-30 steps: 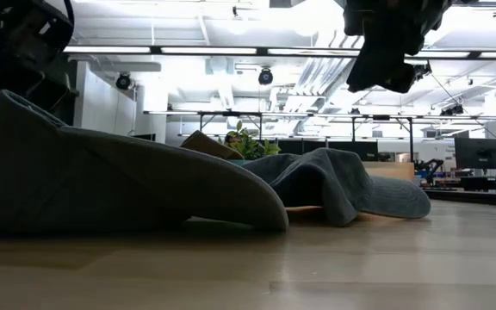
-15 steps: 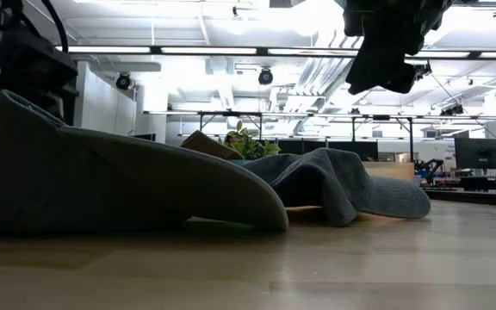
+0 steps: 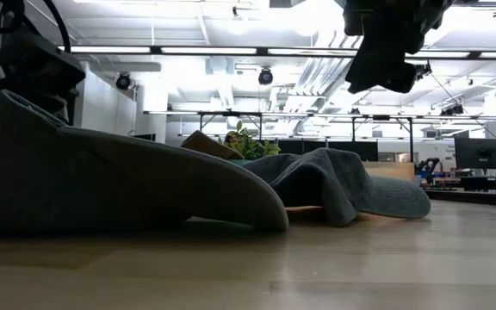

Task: Pick & Place hat
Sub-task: Put the left blue cap into the orange bin

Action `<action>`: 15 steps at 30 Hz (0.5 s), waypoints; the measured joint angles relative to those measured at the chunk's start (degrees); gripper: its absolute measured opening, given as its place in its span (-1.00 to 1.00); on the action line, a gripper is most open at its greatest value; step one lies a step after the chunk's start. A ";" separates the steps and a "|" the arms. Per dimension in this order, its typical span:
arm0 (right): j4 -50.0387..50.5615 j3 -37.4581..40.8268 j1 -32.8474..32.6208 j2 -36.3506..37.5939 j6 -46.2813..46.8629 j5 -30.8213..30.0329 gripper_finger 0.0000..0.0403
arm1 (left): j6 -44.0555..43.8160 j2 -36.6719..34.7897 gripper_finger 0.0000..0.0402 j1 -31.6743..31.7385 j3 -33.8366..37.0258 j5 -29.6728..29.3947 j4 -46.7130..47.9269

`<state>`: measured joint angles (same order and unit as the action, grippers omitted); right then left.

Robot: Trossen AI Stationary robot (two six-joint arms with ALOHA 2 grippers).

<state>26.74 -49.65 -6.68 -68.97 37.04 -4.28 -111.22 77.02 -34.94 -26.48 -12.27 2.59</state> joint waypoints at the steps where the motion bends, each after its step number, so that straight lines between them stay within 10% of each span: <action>1: 0.00 0.00 -0.23 0.00 0.00 -0.04 -0.51 | -0.10 0.57 0.25 0.02 -0.05 0.13 -0.35; 15: -0.06 0.00 -3.56 0.00 2.36 -2.42 -0.51 | -0.37 5.97 0.25 0.04 -0.13 -0.58 -7.96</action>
<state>26.68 -49.65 -10.24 -68.97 39.40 -6.70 -111.59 82.99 -34.89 -26.61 -12.85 -5.37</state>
